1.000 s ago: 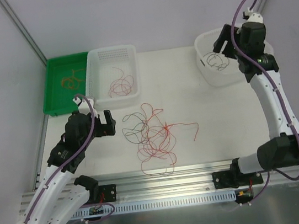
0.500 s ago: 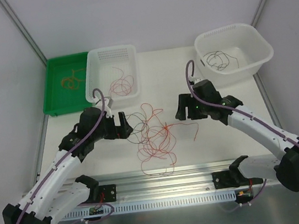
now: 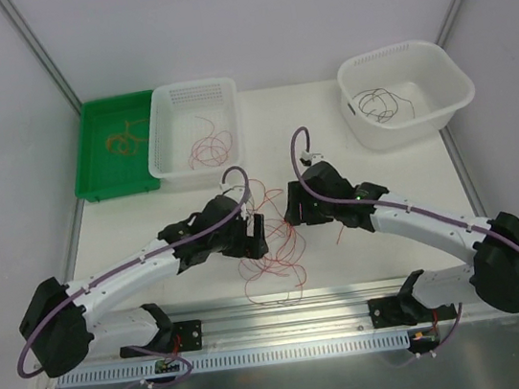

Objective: Untangle the cables

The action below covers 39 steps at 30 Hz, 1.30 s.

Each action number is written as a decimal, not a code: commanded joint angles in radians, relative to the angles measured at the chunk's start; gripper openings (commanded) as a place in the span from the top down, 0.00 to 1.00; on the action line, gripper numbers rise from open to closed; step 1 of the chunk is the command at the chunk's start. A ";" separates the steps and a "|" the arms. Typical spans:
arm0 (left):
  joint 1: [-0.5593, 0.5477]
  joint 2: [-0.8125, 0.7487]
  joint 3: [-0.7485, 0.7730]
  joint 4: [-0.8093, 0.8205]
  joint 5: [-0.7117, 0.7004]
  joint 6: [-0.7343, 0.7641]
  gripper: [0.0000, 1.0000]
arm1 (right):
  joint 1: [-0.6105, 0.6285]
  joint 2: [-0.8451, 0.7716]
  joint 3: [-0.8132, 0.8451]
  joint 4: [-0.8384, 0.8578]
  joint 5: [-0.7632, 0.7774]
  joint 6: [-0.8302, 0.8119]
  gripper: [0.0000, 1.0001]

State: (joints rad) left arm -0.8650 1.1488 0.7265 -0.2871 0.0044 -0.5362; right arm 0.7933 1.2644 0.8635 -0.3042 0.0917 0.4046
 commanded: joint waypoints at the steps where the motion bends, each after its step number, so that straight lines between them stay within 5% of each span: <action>1: -0.048 0.075 0.056 0.055 -0.056 -0.021 0.19 | 0.029 0.044 -0.011 0.074 0.028 0.054 0.37; 7: -0.101 0.196 0.099 0.081 -0.078 -0.008 0.26 | 0.050 0.076 -0.037 0.108 0.034 0.074 0.40; 13: -0.129 0.265 0.125 0.095 -0.087 -0.007 0.46 | 0.053 0.105 -0.057 0.138 0.033 0.077 0.42; 16: -0.134 0.276 0.128 0.095 -0.087 -0.007 0.88 | 0.055 0.124 -0.067 0.161 0.029 0.089 0.43; 18: -0.134 0.261 0.126 0.094 -0.087 -0.005 1.00 | 0.053 0.136 -0.073 0.171 0.031 0.091 0.45; 24: -0.134 0.139 0.097 0.086 -0.122 0.004 1.00 | 0.055 0.155 -0.077 0.145 0.071 0.088 0.60; 28: -0.123 0.025 0.091 0.025 -0.191 0.016 1.00 | 0.052 0.138 -0.075 0.094 0.147 0.065 0.81; 34: 0.012 -0.161 0.116 -0.141 -0.218 0.036 1.00 | -0.012 0.070 -0.095 -0.002 0.224 0.025 0.97; 39: 0.161 -0.317 0.189 -0.279 -0.224 0.079 1.00 | -0.124 -0.042 -0.132 -0.078 0.258 -0.016 0.99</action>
State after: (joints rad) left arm -0.7547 0.9081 0.8307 -0.4389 -0.1856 -0.5060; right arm 0.7170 1.3025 0.7433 -0.3016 0.2802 0.4259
